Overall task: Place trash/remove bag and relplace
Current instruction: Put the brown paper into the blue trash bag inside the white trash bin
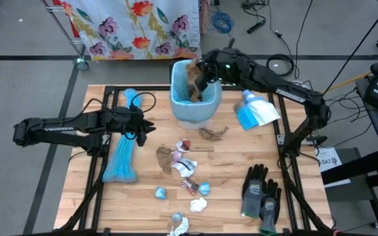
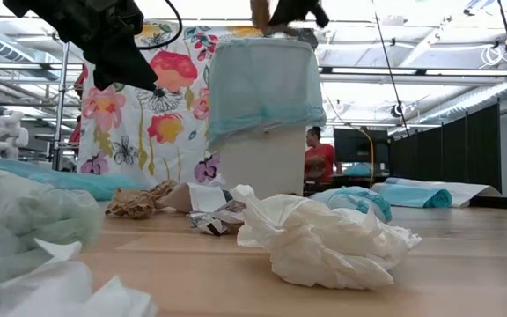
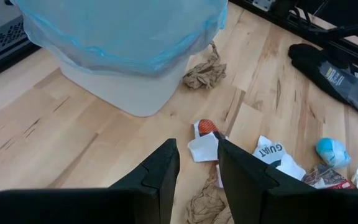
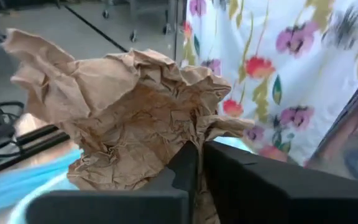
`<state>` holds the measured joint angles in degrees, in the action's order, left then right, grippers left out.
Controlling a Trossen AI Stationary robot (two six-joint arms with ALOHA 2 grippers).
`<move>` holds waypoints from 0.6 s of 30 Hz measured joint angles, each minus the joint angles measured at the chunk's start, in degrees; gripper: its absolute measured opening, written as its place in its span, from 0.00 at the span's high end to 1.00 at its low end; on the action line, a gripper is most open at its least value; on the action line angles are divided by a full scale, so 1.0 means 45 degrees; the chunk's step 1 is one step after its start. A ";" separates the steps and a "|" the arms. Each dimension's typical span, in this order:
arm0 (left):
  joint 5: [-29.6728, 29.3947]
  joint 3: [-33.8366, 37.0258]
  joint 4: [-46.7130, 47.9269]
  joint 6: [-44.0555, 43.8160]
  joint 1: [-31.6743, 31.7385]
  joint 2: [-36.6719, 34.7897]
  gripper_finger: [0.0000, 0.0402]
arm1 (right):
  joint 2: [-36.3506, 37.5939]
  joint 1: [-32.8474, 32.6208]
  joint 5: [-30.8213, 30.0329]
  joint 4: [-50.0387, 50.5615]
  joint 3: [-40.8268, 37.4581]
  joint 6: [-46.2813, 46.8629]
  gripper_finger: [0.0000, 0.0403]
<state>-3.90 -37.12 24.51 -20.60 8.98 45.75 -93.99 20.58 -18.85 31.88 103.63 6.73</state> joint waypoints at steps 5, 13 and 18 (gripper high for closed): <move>0.0000 0.0000 0.0003 0.0000 -0.0001 0.0003 0.71 | -0.0800 0.0761 0.1923 0.0011 -0.0005 0.1199 0.80; 0.0225 0.0000 -0.0004 -0.0005 -0.0027 -0.0002 0.71 | -0.0606 0.0943 0.2612 0.0375 -0.0005 0.1367 0.58; 0.1156 0.0000 0.0082 0.2205 -0.0161 0.0153 0.71 | 0.0678 0.0730 0.2605 0.0970 -0.0005 0.1367 0.53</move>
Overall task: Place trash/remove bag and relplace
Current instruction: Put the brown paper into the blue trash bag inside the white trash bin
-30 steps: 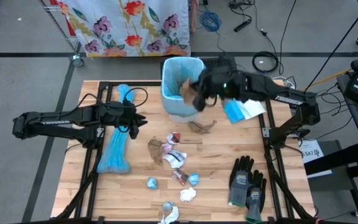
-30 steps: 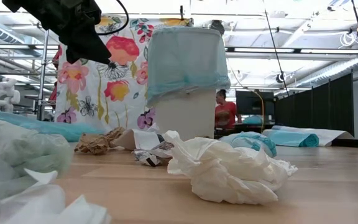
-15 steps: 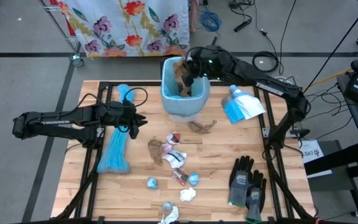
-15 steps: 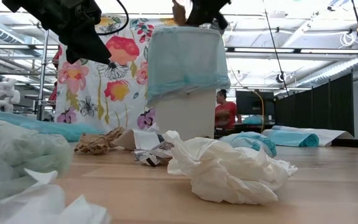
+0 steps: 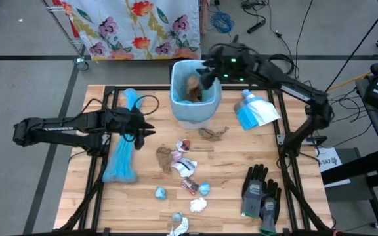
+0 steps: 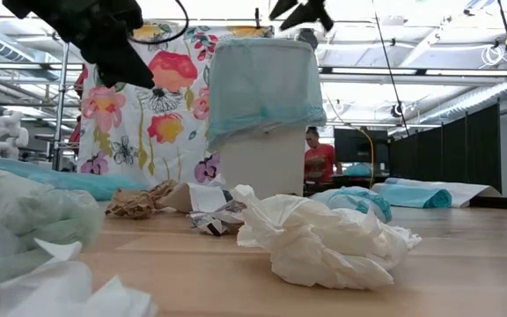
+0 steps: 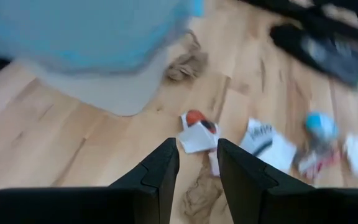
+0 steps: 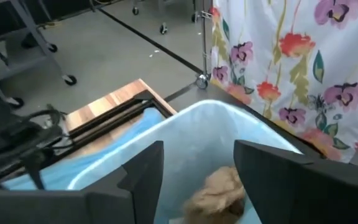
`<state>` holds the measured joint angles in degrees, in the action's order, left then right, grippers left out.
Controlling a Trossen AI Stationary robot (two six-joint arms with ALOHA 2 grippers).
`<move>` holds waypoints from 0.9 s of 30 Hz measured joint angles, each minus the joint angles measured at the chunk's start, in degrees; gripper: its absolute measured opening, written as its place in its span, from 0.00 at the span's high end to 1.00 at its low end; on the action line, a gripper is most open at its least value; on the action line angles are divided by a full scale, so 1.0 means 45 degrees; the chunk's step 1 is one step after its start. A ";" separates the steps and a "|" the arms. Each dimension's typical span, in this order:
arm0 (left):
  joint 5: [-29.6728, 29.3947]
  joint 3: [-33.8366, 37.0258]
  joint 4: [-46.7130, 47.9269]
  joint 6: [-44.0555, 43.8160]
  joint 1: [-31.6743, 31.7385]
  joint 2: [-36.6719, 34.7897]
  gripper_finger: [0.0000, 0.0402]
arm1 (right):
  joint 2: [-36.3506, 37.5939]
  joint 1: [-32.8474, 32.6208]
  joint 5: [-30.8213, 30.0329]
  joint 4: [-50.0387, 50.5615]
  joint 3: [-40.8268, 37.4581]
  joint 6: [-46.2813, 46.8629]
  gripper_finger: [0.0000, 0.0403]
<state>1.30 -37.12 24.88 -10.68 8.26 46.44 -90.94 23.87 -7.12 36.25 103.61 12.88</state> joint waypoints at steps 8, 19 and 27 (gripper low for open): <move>0.0385 0.0000 -0.0116 0.2963 -0.1214 0.2016 0.71 | 0.2166 -0.0839 -0.0066 0.3063 0.0000 0.1310 0.55; 0.0435 0.0015 -0.1372 0.3588 -0.1992 0.6460 0.71 | 0.3680 -0.2476 -0.0799 0.6669 0.0002 0.4555 0.56; 0.1000 -0.0079 -0.2273 0.3493 -0.2335 0.8824 0.73 | 0.4021 -0.3942 -0.1431 0.7567 0.0002 0.6282 0.56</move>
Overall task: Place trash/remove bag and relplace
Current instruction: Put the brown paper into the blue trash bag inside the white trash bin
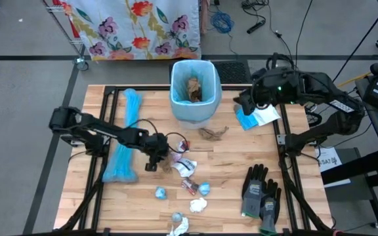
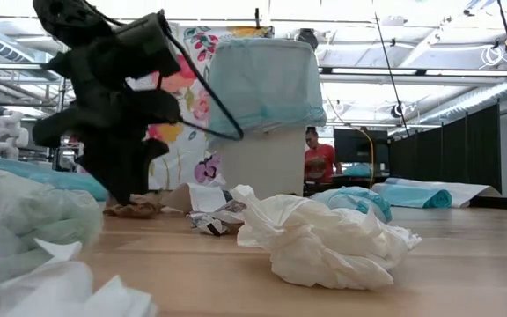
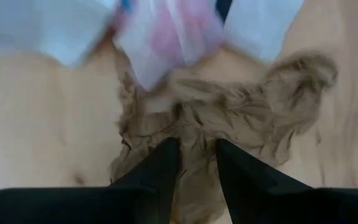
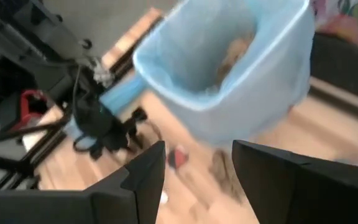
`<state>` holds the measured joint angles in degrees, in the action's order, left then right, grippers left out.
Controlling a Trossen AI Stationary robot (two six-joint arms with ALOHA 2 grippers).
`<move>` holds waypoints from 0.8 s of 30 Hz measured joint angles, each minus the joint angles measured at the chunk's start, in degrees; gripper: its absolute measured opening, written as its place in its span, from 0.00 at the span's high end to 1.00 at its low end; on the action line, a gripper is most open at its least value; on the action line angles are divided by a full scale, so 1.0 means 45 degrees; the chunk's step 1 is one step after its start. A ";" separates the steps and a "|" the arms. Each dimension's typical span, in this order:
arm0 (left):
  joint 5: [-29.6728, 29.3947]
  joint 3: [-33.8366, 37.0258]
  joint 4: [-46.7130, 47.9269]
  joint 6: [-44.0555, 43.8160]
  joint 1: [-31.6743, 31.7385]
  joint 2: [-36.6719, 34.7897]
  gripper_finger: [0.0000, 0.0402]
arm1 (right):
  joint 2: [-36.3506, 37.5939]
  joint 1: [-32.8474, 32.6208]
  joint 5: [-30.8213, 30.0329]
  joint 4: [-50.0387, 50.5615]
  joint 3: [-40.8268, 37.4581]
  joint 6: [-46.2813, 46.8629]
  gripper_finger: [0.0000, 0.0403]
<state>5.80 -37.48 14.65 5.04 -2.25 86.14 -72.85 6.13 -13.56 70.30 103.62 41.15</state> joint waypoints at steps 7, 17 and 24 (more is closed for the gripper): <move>-0.0010 -0.0349 0.0383 -0.1723 -0.0120 -0.0079 0.98 | 0.0066 -0.3136 -0.0432 0.2471 -0.0924 0.1970 0.56; -0.1584 -0.1678 0.2214 -0.2065 -0.0033 -0.2574 0.99 | 0.1101 -0.7073 -0.2011 -0.2366 -0.7821 0.5168 0.56; -0.1783 -0.3226 0.2800 -0.2055 0.0530 -0.4020 1.00 | 0.1417 -0.7521 -0.2011 -0.9980 -1.3604 0.5426 0.56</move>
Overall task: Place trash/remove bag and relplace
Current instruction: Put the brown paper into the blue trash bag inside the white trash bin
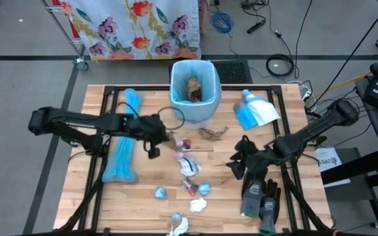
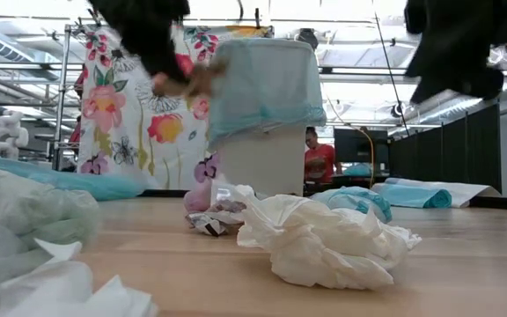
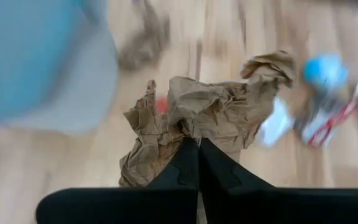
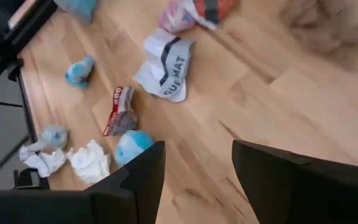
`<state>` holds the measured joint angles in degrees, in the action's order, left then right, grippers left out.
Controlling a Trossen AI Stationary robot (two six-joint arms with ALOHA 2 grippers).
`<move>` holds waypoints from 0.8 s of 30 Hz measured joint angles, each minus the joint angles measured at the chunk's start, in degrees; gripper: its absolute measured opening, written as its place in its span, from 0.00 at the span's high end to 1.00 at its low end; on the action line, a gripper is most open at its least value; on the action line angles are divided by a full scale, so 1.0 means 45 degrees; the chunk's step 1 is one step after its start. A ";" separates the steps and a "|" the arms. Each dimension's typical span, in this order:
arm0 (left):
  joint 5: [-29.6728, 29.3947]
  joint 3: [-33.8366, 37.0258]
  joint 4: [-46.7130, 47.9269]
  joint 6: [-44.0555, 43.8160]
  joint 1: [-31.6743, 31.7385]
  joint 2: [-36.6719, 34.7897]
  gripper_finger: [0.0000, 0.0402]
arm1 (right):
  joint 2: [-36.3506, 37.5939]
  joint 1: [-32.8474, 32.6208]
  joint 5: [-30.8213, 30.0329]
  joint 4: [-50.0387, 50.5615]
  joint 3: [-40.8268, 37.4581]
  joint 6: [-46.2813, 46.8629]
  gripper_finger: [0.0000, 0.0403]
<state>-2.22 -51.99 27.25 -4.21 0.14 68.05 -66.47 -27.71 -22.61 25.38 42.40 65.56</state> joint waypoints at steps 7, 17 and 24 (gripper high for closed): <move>-0.0332 -0.3025 -0.0041 0.0694 0.0887 -0.0194 1.00 | -0.0254 0.0593 0.0031 -0.3426 -0.2756 0.0326 0.56; -0.1206 -0.7906 -0.0066 0.1410 0.3011 0.2264 1.00 | -0.0313 0.2176 0.1550 -0.3751 -0.3047 -0.2164 0.56; -0.1478 -0.9382 0.0562 -0.0199 0.4343 0.3735 0.91 | -0.0313 0.3243 0.3024 -0.4185 -0.3047 -0.4144 0.63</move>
<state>-8.87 -94.21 29.78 -5.10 19.68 84.86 -67.88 -13.12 -9.00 6.55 28.69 46.91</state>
